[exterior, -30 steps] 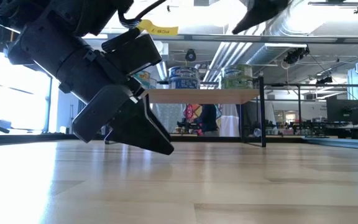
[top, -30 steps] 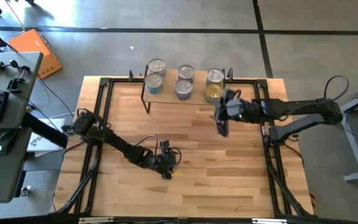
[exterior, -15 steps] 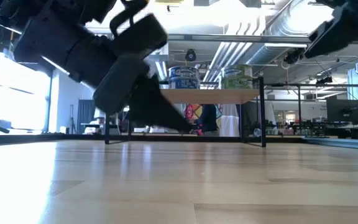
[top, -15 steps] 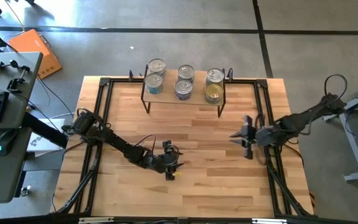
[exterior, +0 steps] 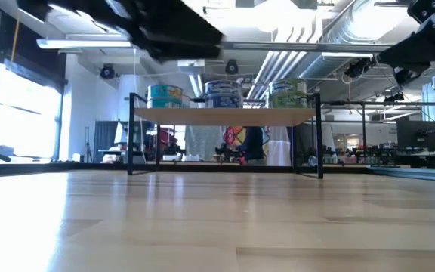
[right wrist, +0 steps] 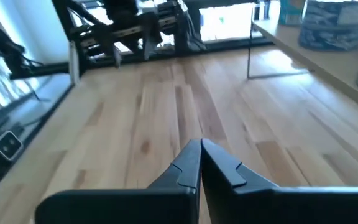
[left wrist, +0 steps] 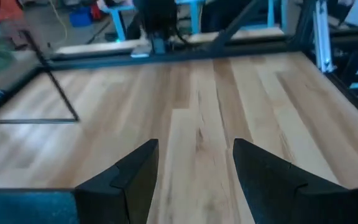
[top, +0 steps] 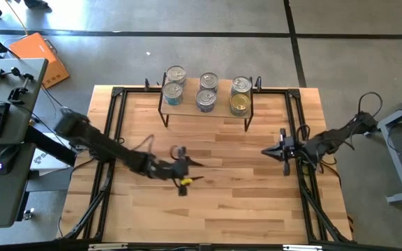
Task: Stack canned seafood by type on shelf
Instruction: Return to Home Position
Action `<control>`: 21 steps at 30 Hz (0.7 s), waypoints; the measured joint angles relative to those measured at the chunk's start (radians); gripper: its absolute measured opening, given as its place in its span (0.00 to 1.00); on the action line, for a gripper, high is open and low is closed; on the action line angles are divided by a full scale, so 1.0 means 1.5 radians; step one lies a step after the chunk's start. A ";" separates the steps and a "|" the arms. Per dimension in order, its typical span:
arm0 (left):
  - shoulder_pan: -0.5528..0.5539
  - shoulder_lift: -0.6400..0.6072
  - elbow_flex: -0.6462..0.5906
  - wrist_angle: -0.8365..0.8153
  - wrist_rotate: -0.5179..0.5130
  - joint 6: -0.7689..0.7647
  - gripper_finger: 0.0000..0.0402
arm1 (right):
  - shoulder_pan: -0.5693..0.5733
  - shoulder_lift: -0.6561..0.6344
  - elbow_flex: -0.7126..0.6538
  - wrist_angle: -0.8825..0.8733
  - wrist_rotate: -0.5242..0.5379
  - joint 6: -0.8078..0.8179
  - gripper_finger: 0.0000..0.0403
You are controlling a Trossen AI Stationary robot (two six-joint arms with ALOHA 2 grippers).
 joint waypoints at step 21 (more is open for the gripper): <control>0.122 -0.444 -0.354 0.052 -0.002 -0.098 0.40 | -0.015 -0.135 -0.142 0.146 -0.103 -0.076 0.00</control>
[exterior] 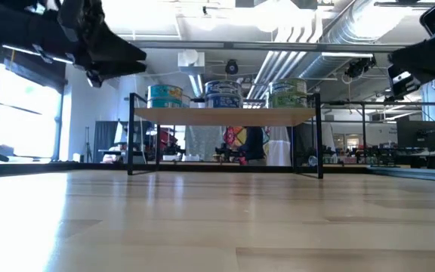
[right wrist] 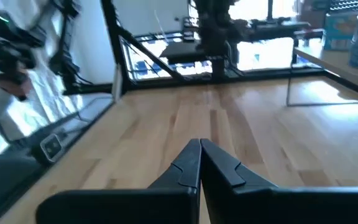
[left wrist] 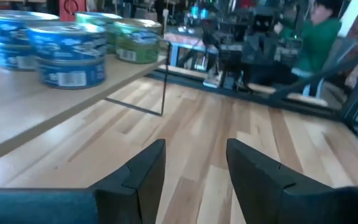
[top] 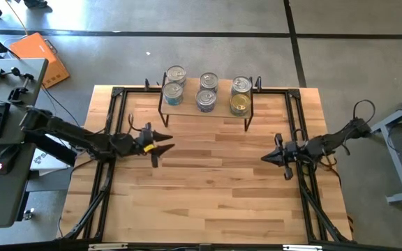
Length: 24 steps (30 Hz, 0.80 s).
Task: Stack canned seafood by type on shelf
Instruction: Return to Home Position
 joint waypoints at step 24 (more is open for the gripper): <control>0.170 -0.342 -0.116 -0.141 0.197 -0.043 0.28 | -0.109 -0.031 0.012 -0.032 -0.129 -0.016 0.00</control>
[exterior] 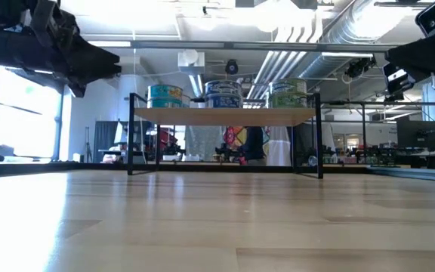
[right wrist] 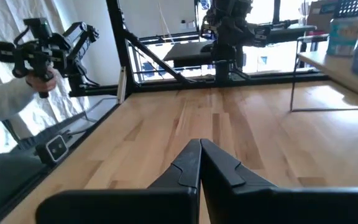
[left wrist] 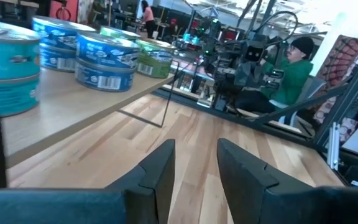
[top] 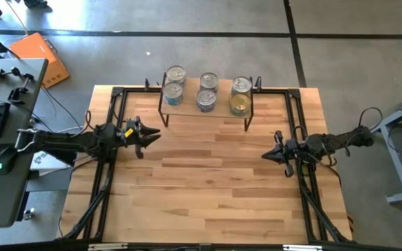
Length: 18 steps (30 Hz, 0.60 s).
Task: Stack canned seafood by type on shelf
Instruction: Return to Home Position
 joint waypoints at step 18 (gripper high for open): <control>0.014 -0.180 0.000 -0.200 0.005 0.000 0.26 | -0.009 0.000 0.006 0.032 -0.041 0.046 0.00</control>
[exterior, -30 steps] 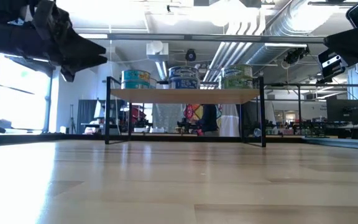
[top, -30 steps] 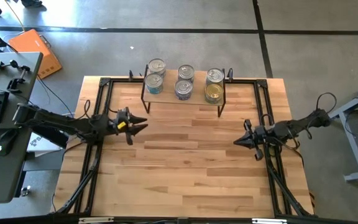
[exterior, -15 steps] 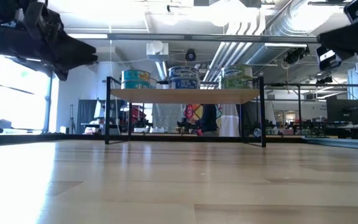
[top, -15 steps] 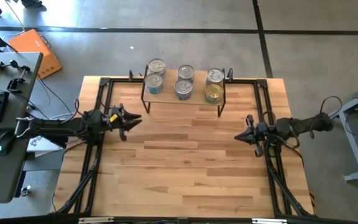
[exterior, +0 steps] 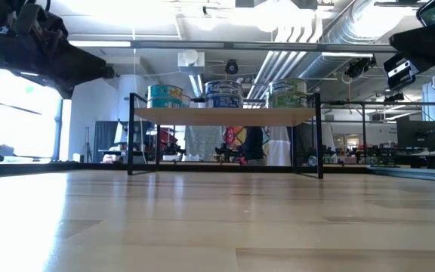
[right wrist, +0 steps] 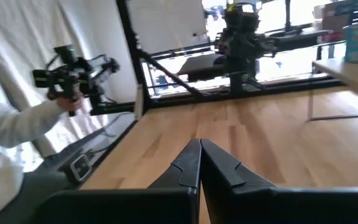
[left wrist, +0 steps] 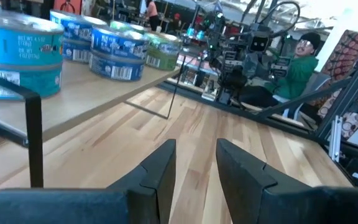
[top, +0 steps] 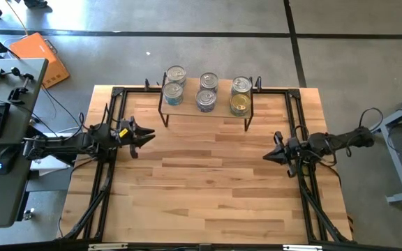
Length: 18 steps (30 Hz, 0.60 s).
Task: Stack canned seafood by type on shelf
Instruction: Return to Home Position
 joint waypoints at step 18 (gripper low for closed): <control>-0.001 -0.044 0.000 -0.056 0.002 -0.010 0.26 | -0.033 0.000 -0.048 0.069 -0.115 -0.020 0.00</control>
